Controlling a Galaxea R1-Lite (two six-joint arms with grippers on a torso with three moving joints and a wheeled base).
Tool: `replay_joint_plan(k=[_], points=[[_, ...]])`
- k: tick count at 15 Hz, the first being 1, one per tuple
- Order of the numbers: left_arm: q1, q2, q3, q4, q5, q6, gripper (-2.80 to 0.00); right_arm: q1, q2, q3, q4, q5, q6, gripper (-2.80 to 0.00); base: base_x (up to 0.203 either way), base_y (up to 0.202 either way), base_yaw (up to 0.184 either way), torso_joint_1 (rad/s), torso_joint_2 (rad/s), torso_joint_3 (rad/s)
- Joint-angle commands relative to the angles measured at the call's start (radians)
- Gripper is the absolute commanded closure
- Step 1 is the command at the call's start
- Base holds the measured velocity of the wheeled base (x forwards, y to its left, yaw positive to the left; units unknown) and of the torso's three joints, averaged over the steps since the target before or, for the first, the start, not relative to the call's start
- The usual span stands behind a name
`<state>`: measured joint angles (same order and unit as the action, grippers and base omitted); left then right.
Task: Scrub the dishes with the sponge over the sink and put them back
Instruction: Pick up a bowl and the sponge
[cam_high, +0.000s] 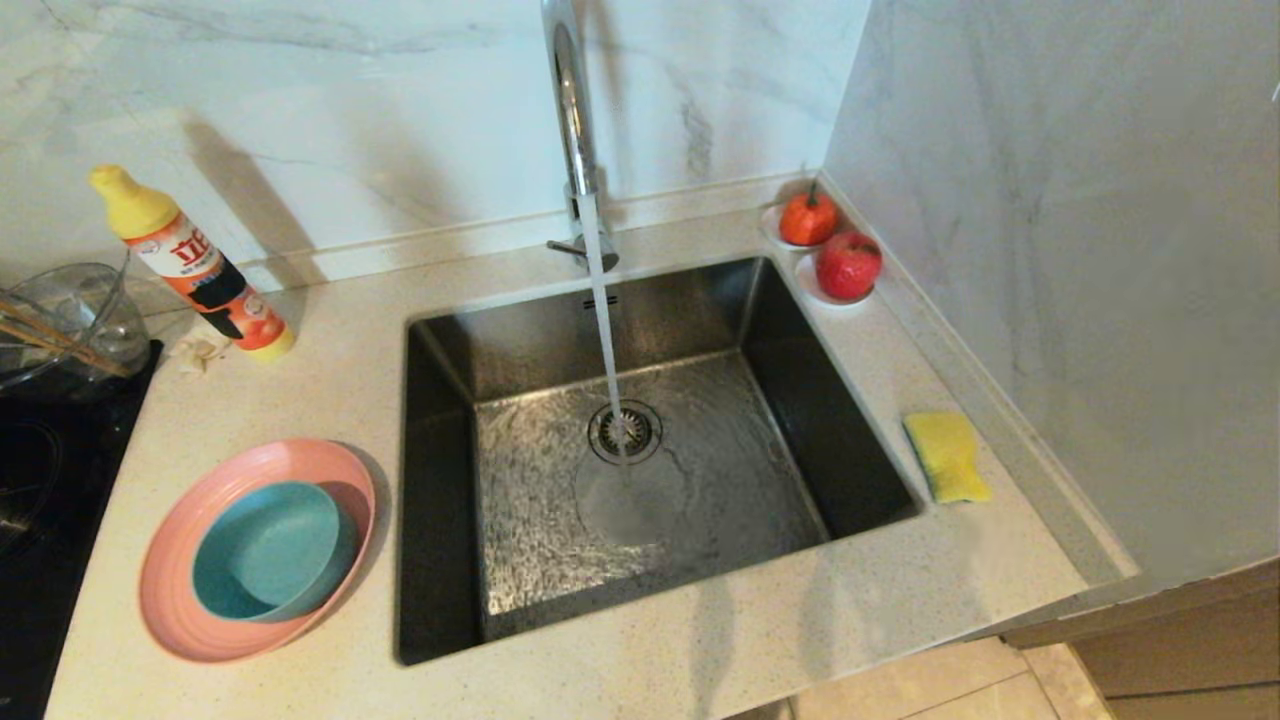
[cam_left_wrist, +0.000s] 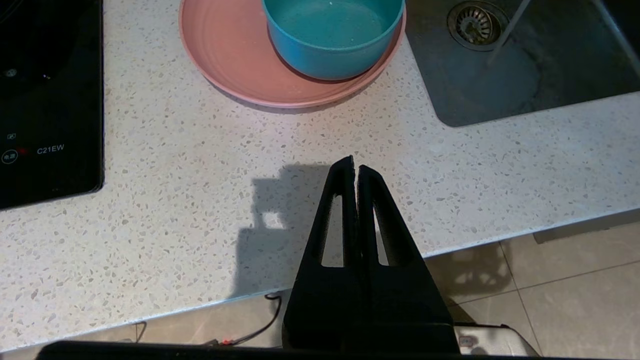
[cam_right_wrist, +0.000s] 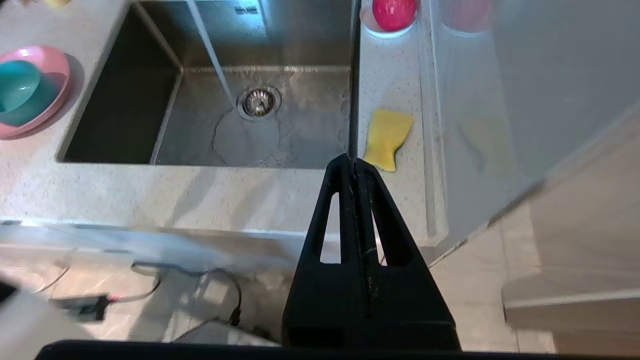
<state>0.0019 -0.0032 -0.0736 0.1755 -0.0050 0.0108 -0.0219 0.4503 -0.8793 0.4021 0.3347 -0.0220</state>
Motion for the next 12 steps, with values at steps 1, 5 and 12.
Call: replay_joint_plan(k=[1,5,12], points=[[0.001,0.002,0.0,0.001,0.0,0.0,0.0,-0.002,0.241,-0.124,0.021,-0.001,-0.004,0.0,0.0,0.0,0.0,0.0,0.0,0.0],[0.0,0.002,0.0,0.001,0.0,0.0,0.0,0.005,0.438,-0.243,0.036,-0.004,-0.026,0.0,0.0,0.0,0.0,0.0,0.0,0.0],[0.0,0.002,0.0,0.001,0.0,0.0,0.0,0.048,0.761,-0.25,0.026,-0.128,-0.042,0.0,0.0,0.0,0.0,0.0,0.0,0.0]])
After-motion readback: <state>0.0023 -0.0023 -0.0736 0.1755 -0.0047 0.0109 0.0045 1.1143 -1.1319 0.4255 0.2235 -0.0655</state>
